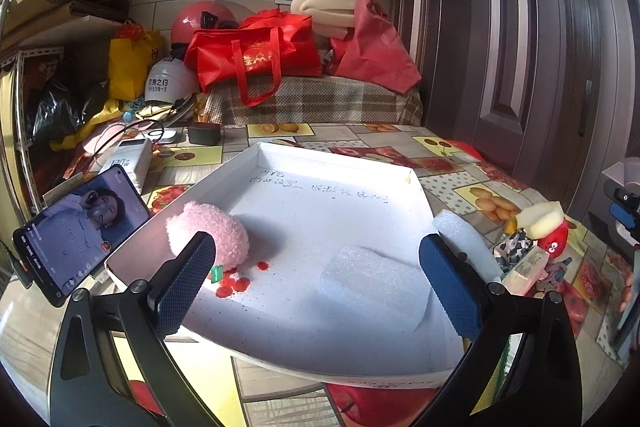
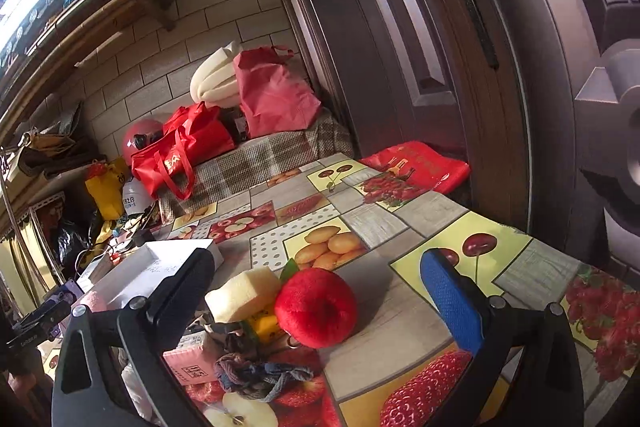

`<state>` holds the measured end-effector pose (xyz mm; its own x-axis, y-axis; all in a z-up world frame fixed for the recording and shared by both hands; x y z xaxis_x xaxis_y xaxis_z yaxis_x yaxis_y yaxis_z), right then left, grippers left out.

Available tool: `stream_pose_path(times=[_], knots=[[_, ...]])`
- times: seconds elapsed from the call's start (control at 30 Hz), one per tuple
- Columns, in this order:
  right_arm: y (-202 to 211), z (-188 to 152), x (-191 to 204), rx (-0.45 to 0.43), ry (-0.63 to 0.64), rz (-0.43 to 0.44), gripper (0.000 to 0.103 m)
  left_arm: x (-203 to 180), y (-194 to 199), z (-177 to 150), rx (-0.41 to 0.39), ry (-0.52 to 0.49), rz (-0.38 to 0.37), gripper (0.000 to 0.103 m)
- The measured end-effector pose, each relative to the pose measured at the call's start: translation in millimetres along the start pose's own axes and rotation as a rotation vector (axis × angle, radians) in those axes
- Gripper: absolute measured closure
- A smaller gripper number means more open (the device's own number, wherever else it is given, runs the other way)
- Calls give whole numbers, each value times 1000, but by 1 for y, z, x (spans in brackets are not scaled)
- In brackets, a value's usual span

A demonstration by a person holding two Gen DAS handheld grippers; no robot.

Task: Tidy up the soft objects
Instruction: 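Withdraw both tools from the tray back toward the remaining soft items, then grasp the yellow-green sponge with the left tool while the right tool grasps the red apple plush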

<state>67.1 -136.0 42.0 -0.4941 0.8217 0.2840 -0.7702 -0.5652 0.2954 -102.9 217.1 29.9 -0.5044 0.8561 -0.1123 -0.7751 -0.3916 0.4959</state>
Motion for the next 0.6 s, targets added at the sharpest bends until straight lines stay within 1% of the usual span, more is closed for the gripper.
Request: stream_pose_path(times=[0.1,0.2,0.27,0.33,0.43,0.53,0.6], knots=[[-2,9,-9,-16,55,8,0,-21,5,-7,29,-39,-115,0],[-6,11,-16,4,39,11,0,-52,12,-18,74,-127,-212,0],[-9,9,-16,23,33,16,0,-72,19,-28,100,-198,-225,0],[-13,7,-12,45,45,16,0,-86,25,-38,136,-249,-213,0],[-21,3,-11,94,65,15,0,-97,30,-53,205,-267,-221,1],[-31,-3,-10,151,72,24,0,-99,25,-61,269,-259,-229,8],[-36,-5,-9,177,73,36,0,-100,17,-67,314,-259,-228,17]])
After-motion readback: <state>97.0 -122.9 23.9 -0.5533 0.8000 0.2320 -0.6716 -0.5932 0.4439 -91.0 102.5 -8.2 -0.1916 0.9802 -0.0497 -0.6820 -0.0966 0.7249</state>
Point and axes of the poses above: each gripper's, at about its wrist camera, not at the fingertips, and y roughly against the way its jaws point, x to its left, z to its top, the point moved 7 cm from there along -y, roughly the way its jaws point, and after that the axes turned 8 degrees about x, right-handed, at the moved point
